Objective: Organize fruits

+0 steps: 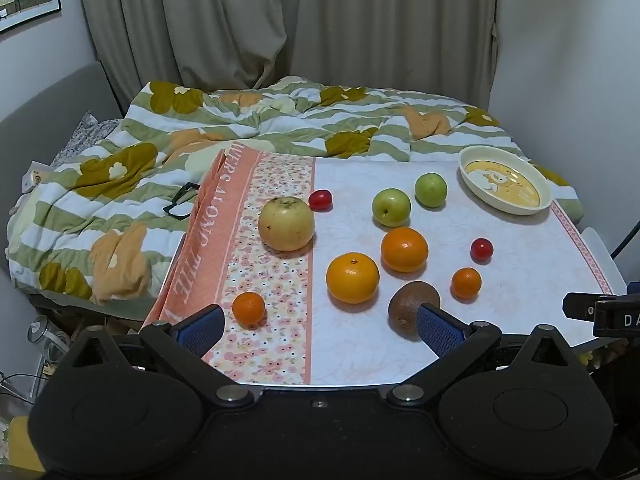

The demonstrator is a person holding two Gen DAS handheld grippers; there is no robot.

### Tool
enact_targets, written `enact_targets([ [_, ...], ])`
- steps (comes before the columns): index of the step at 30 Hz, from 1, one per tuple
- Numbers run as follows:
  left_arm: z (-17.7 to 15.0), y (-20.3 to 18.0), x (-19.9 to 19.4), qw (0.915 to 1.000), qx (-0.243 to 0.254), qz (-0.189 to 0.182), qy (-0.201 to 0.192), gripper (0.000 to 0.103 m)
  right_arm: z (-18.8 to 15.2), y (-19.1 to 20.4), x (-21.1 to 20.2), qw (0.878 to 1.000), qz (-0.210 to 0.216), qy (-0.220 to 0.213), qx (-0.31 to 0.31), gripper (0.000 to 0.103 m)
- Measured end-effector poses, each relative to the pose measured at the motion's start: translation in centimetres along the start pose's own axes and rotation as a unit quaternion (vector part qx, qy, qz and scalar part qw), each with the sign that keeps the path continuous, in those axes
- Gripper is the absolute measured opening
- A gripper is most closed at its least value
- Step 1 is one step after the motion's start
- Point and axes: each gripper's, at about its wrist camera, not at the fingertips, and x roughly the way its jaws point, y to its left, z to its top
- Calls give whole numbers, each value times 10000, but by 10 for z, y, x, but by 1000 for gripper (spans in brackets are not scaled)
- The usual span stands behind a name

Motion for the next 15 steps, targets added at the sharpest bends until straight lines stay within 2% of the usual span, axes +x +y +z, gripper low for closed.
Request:
enact_targets([
  [15,-3,-2,1,10000,-46,1,-8,103,-1,-1,1,10000,5,5,9,103],
])
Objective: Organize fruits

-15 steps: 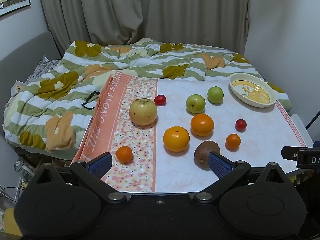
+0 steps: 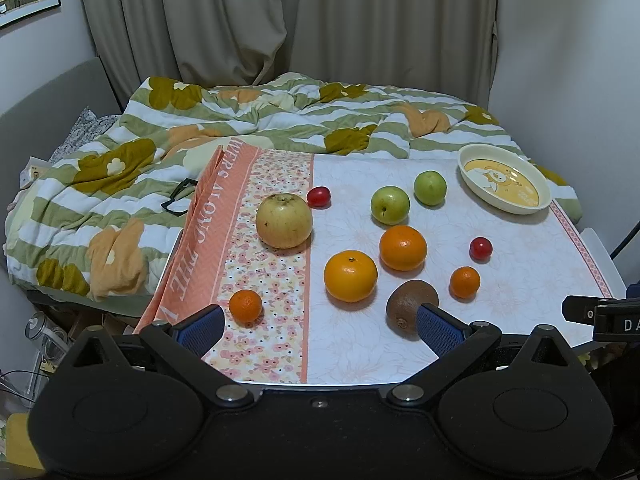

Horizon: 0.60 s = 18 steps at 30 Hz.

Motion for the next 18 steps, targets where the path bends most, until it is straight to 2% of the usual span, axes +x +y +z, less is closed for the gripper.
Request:
enact_targets([
  [18,1,7,3,10000,-68,-30,34,103,-3,0,2,10000,9,18,-1,103],
])
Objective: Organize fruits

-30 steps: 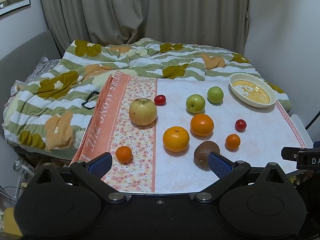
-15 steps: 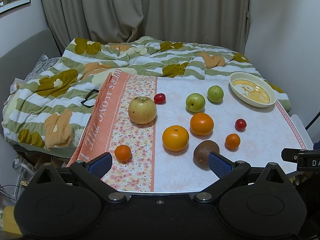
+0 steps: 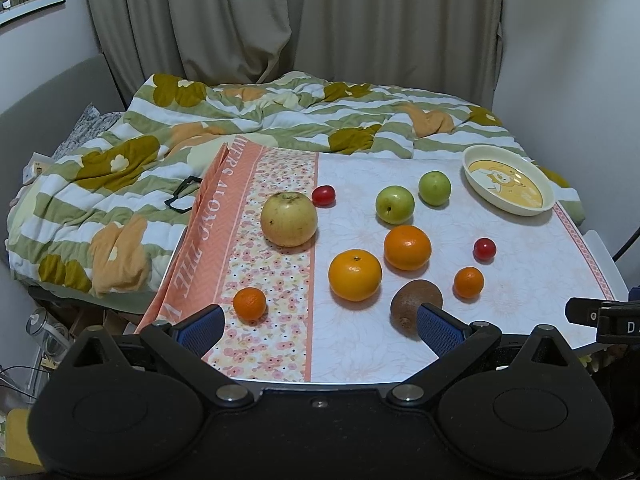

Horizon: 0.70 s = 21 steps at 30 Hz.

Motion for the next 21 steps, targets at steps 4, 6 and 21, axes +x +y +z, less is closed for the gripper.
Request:
enact_targets([
  [4,1,0,0,10000,11,10,56,103,0,0,-1,10000,6,8,-4,103],
  [6,1,0,0,10000,23,22,79,103,0,0,-1,10000,7,6,6,103],
  [21,11,0,-14,9997,-102,211,13,103,15,-4,-15,9998,172,-79,-116,103],
])
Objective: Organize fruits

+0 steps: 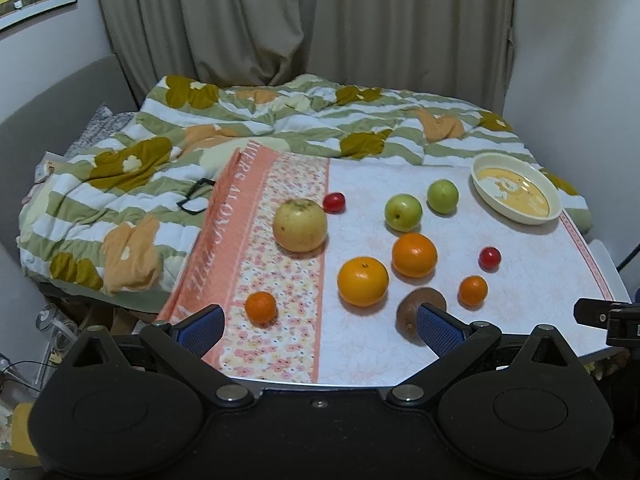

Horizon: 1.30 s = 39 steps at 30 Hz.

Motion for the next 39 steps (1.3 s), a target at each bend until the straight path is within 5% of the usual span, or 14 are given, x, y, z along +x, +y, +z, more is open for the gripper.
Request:
enact_targets([
  [8,1,17,7,9971,220,465,-562,103,13,11,16,9994,111,6,-343,103],
  [24,-22,75,101,9944,1015,-306,-12,101,-13,79,89,9999,106,93,9,103],
  [31,-28,82,137,9913,1094,-700,201,92,-30,101,113,9999,-69,13,81,103],
  [39,-24,85,167,9889,1088,-926,420,66,-34,114,132,9999,-72,55,104,103],
])
